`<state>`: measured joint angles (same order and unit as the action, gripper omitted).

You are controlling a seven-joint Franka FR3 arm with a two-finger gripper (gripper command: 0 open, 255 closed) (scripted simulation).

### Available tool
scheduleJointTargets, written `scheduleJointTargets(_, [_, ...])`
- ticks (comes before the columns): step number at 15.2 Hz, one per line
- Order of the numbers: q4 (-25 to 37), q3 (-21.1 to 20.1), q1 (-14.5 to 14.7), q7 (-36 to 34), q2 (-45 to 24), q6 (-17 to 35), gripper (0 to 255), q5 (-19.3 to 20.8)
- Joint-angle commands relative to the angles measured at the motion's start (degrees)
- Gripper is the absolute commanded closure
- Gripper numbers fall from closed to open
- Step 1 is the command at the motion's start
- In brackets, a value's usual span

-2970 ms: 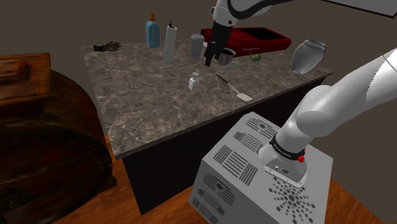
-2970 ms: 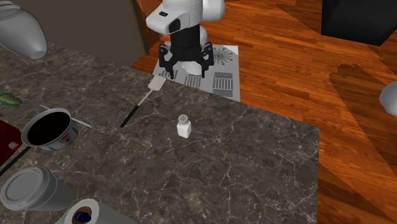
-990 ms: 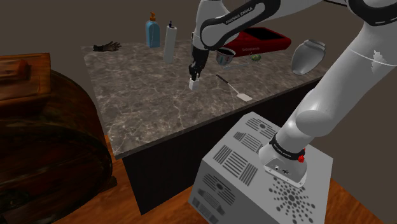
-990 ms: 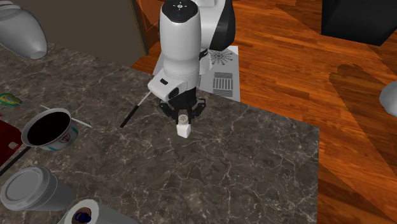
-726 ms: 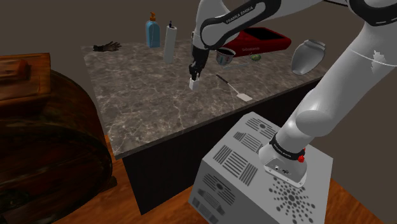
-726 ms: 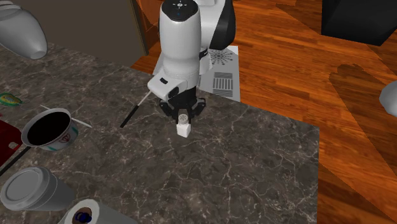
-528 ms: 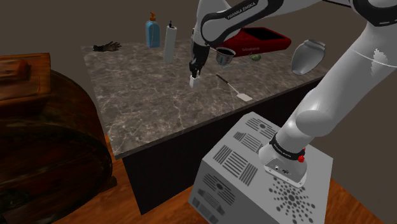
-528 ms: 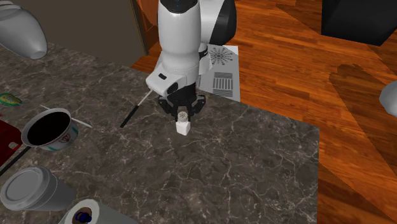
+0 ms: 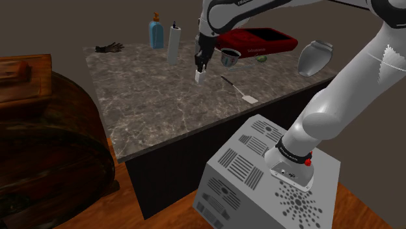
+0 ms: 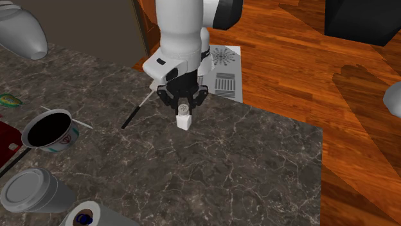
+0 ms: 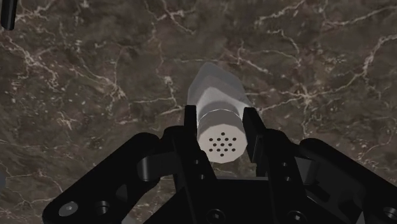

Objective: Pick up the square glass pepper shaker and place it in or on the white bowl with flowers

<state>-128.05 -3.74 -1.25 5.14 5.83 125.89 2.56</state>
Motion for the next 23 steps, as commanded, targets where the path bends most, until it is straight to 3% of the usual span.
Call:
scheduleJointTargets(1, [0.97,-0.03,0.04,0.05,0.61,-1.61,255,-0.10])
scheduleJointTargets(21, [12.50,0.06,0.08,0.87,4.10,-16.59,255,-0.63])
scheduleJointTargets(23, [13.55,1.67,-1.09,3.60,3.39,-16.84,255,-0.51])
